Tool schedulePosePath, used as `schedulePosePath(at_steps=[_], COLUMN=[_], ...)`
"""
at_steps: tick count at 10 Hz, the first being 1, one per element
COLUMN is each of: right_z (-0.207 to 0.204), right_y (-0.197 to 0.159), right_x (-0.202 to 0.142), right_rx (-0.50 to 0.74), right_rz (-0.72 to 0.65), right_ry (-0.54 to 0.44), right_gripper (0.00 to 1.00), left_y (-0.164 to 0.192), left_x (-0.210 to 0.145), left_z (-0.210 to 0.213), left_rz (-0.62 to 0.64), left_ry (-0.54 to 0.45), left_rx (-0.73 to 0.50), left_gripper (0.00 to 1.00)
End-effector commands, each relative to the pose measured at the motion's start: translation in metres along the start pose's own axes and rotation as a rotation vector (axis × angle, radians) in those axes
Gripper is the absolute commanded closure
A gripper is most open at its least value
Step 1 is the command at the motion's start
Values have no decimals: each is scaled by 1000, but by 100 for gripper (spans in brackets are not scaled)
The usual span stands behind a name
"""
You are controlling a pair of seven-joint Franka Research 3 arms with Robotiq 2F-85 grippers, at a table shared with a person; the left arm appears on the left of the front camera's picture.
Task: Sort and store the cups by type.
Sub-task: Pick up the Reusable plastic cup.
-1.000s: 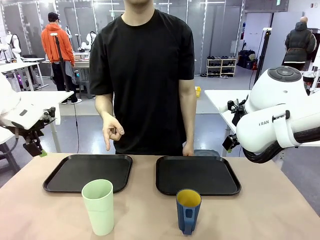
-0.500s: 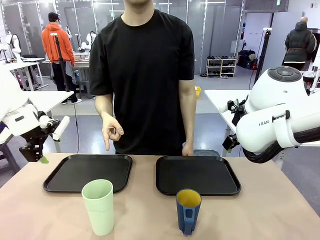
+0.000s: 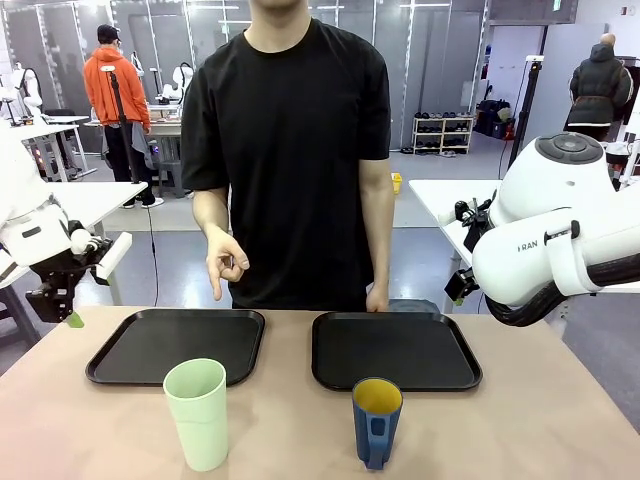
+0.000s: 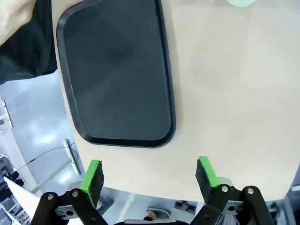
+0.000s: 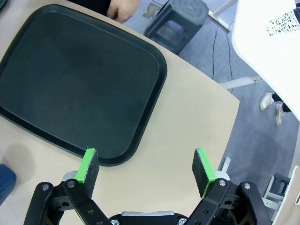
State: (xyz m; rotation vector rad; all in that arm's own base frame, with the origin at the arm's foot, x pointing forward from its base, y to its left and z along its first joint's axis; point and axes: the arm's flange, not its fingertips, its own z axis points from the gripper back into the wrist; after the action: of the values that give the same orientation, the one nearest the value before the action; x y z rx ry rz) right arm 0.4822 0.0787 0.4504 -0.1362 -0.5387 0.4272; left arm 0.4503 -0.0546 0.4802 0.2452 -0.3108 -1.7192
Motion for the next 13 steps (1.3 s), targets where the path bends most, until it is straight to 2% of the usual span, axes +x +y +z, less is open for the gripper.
schedulePosePath(at_steps=[1,2,3,4,5,7,9,11,13], right_z=[0,0,0,0,0,0,0,0,0], right_y=[0,0,0,0,0,0,0,0,0], right_x=[0,0,0,0,0,0,0,0,0], right_rx=[0,0,0,0,0,0,0,0,0], right_rz=[3,3,3,3,3,3,3,3,3], right_ry=[0,0,0,0,0,0,0,0,0], right_gripper=[0,0,0,0,0,0,0,0,0], left_y=[-1,0,-16,-31,-50,-89,-123,-149,-160], left_x=[0,0,-10,-23,-35,-52,-69,-93,-111], left_z=[-1,0,-4,1,5,0,-6,-12,-24], left_rz=[-17,0,-52,-4,-6,-64,-98,-42,-3], left_ry=[-24,0,-47,-75,-69,-59,-114,-182,-267], left_rx=[0,0,-70,-36,-35,-113,-144,-155,-157], left_gripper=[0,0,0,0,0,0,0,0,0])
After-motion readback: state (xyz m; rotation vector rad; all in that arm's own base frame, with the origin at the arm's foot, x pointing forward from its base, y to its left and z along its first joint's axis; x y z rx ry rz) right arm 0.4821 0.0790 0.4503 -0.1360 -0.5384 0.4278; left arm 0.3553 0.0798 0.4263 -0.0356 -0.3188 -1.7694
